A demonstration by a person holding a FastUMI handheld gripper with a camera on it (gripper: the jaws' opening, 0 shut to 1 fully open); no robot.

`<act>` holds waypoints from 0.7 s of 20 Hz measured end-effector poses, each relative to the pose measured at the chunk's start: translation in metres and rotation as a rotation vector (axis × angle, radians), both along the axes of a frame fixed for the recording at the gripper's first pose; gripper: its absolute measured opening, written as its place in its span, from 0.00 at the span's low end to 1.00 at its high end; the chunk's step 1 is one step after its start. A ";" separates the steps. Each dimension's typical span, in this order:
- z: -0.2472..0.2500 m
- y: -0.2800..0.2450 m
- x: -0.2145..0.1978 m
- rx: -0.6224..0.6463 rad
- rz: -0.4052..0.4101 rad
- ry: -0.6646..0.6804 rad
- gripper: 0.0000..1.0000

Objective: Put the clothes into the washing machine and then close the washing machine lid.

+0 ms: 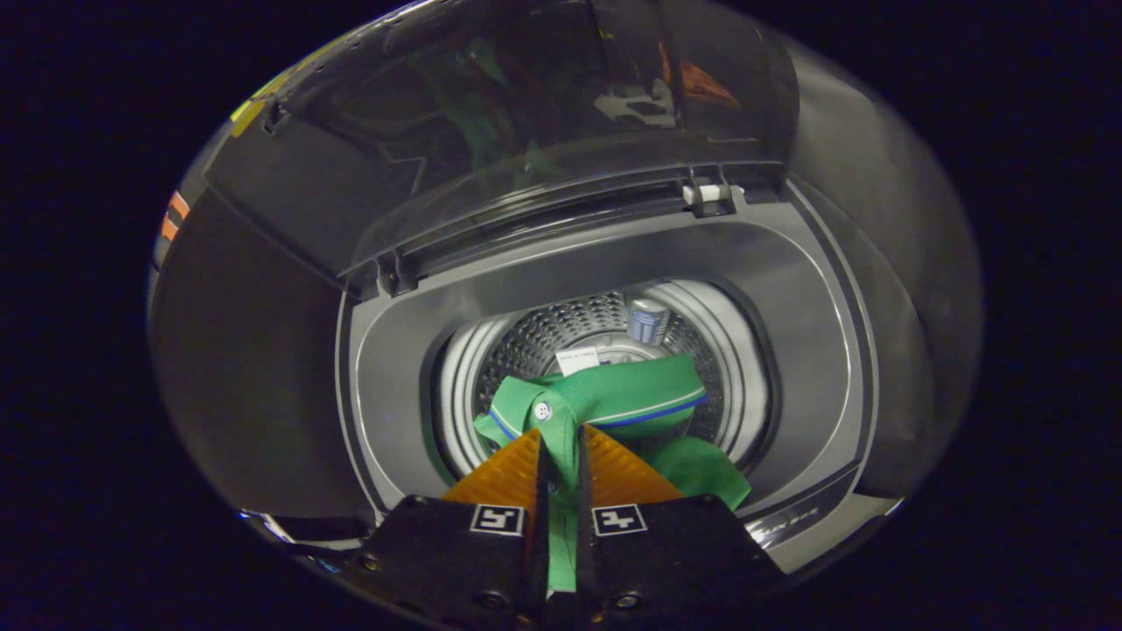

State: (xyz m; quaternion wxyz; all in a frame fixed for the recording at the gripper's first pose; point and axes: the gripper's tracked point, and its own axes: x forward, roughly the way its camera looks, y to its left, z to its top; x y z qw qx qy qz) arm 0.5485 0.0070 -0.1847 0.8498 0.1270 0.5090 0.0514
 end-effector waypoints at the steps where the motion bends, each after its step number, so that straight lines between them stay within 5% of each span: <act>1: 0.000 0.001 0.000 0.002 0.013 -0.005 0.18; 4: 0.002 -0.002 -0.001 -0.049 0.039 -0.036 0.53; 14: 0.025 -0.008 -0.008 -0.173 0.107 -0.202 0.54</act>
